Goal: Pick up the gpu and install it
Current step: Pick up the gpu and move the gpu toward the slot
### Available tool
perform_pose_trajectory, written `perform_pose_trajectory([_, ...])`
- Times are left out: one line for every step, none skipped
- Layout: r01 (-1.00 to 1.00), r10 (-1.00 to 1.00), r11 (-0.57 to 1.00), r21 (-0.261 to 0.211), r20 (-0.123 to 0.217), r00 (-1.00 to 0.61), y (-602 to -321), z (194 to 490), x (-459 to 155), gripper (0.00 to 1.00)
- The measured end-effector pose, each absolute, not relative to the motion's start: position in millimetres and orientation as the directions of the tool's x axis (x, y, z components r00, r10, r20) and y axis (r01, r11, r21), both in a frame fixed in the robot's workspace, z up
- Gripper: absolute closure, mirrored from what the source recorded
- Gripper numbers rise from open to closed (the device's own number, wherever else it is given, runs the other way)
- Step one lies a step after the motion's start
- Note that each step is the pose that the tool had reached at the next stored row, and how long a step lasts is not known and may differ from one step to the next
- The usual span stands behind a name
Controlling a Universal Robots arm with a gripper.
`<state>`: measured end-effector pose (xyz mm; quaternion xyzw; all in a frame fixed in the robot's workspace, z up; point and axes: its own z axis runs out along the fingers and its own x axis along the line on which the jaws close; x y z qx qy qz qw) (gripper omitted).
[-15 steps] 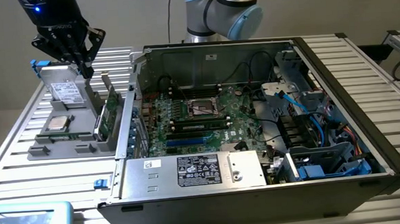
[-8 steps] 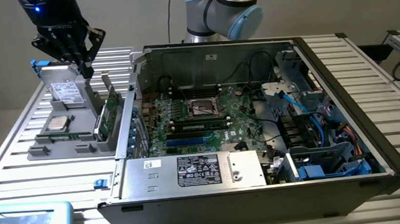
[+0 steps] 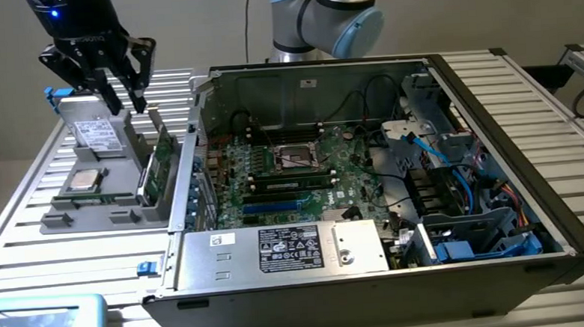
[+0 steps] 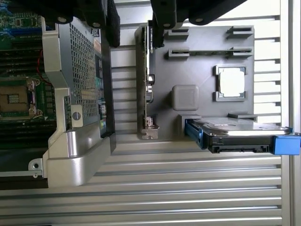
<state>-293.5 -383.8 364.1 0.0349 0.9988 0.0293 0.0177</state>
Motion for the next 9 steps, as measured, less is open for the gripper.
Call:
perform_pose_trajectory([0.069,0.071,0.996,0.060,-0.033,-0.997,-383.7,364.0,-293.7,0.63])
perform_pose_trajectory([0.069,0.071,0.996,0.060,-0.034,-0.997,-383.7,363.7,-294.1,0.56])
perform_pose_trajectory([0.069,0.071,0.996,0.060,-0.034,-0.997,-383.7,363.6,-294.3,0.56])
perform_pose_trajectory([0.069,0.071,0.996,0.060,-0.035,-0.997,-383.7,363.6,-294.5,0.56])
perform_pose_trajectory([0.069,0.071,0.996,0.060,-0.035,-0.997,-383.7,363.6,-294.5,0.56])
perform_pose_trajectory([0.069,0.071,0.996,0.061,-0.035,-0.997,-383.7,363.5,-294.6,0.56])
perform_pose_trajectory([0.069,0.071,0.996,0.062,-0.035,-0.997,-383.8,363.0,-294.7,0.56])
perform_pose_trajectory([0.069,0.071,0.996,0.063,-0.035,-0.997,-383.8,362.2,-295.8,0.56])
perform_pose_trajectory([0.069,0.071,0.996,0.064,-0.036,-0.997,-383.8,360.9,-298.7,0.56])
